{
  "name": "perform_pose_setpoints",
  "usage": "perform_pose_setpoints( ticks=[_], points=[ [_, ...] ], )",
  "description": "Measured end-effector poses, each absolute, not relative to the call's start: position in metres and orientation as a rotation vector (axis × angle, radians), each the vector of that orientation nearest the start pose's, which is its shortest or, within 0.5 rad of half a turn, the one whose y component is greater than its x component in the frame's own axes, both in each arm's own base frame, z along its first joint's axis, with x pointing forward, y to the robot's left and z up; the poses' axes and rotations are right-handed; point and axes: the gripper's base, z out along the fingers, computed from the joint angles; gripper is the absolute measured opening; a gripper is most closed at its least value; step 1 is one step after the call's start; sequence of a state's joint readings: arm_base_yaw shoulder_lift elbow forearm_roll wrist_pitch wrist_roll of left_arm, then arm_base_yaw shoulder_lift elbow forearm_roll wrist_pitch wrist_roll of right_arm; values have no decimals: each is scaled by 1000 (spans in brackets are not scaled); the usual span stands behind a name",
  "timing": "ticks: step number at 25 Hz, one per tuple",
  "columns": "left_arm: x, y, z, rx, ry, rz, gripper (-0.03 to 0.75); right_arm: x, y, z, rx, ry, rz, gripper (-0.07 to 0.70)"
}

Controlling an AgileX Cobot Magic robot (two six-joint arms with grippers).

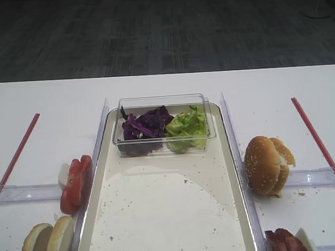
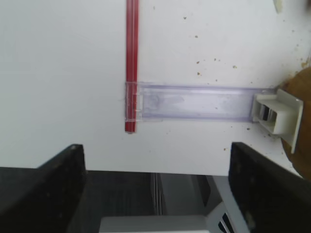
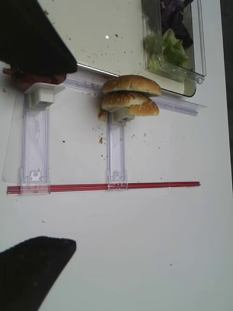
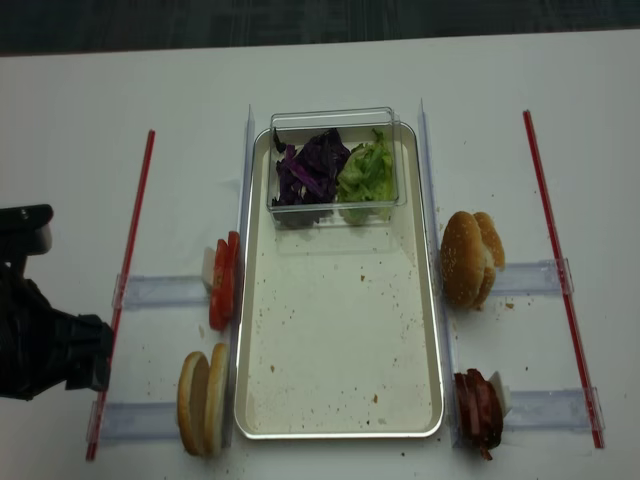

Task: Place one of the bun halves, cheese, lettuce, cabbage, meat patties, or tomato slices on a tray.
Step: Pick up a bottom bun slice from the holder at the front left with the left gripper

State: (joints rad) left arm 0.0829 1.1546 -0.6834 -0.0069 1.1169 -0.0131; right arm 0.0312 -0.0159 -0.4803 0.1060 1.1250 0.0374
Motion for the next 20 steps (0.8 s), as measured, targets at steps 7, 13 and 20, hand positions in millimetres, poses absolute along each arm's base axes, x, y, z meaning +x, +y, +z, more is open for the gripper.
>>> perform_pose_setpoints(
  ticks=[7, 13, 20],
  points=[
    [167, -17, 234, -52, 3084, -80, 548, -8, 8, 267, -2, 2112, 169, 678],
    [161, -58, 238, 13, 3070, -119, 547, -8, 8, 267, -2, 2112, 169, 678],
    [157, -107, 261, 36, 2983, -207, 547, -8, 8, 267, -2, 2112, 169, 678]
  ],
)
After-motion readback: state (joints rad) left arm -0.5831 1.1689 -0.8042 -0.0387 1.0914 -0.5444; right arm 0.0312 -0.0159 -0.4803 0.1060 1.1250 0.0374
